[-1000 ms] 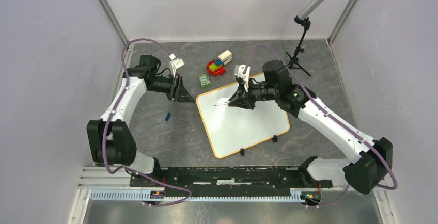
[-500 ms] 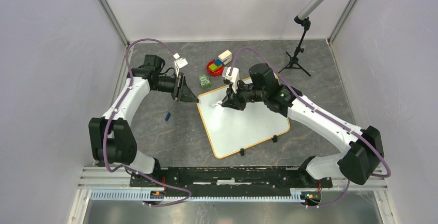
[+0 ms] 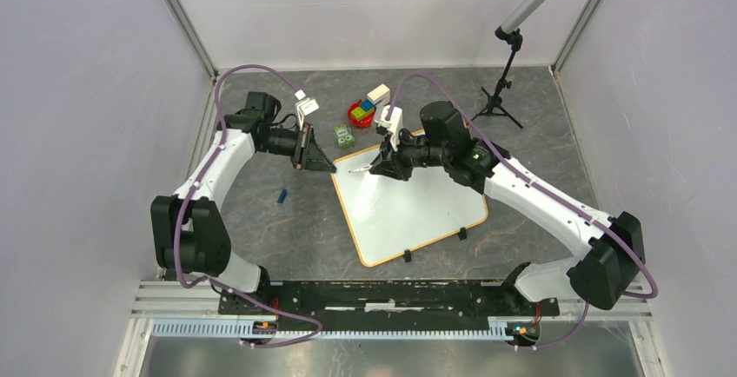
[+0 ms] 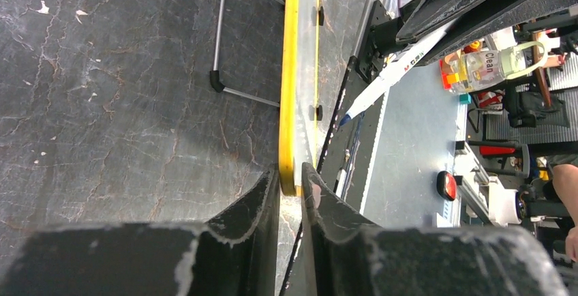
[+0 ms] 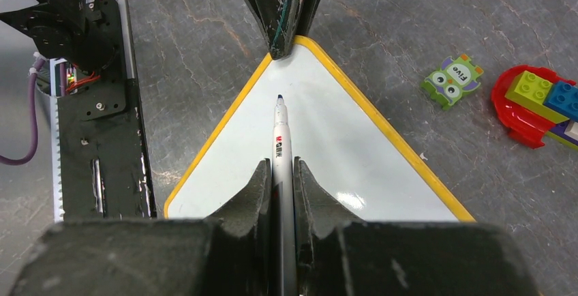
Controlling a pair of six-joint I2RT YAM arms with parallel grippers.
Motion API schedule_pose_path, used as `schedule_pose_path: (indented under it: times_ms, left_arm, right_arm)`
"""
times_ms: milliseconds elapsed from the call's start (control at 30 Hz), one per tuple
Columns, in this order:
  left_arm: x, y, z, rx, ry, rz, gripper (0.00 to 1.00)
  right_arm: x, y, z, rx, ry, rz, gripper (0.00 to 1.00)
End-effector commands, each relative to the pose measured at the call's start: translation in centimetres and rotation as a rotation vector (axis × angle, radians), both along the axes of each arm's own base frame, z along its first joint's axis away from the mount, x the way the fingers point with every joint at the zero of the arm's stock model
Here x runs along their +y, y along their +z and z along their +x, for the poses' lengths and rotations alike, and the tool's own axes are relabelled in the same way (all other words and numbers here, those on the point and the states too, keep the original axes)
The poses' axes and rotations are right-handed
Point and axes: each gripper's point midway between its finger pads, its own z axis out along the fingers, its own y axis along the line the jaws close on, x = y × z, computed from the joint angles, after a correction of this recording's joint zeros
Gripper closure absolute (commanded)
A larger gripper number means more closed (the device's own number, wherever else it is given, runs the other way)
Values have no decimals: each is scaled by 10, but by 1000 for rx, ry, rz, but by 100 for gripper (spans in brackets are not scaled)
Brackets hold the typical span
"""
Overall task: Write a sentence on the whiteboard
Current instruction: Hold the whiteboard on the whiteboard stand.
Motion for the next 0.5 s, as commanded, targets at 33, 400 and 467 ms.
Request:
schedule_pose_path:
  times_ms: [33, 400, 467]
  left_arm:
    - [-5, 4, -1, 5, -12, -29, 81]
    - [-6, 3, -1, -2, -21, -26, 94]
    - [-6, 3, -1, -2, -21, -27, 96]
  right_arm:
    - [7, 27, 3, -50, 6, 56, 100]
    - [9, 27, 7, -50, -8, 57, 100]
    - [10, 27, 8, -45, -7, 56, 100]
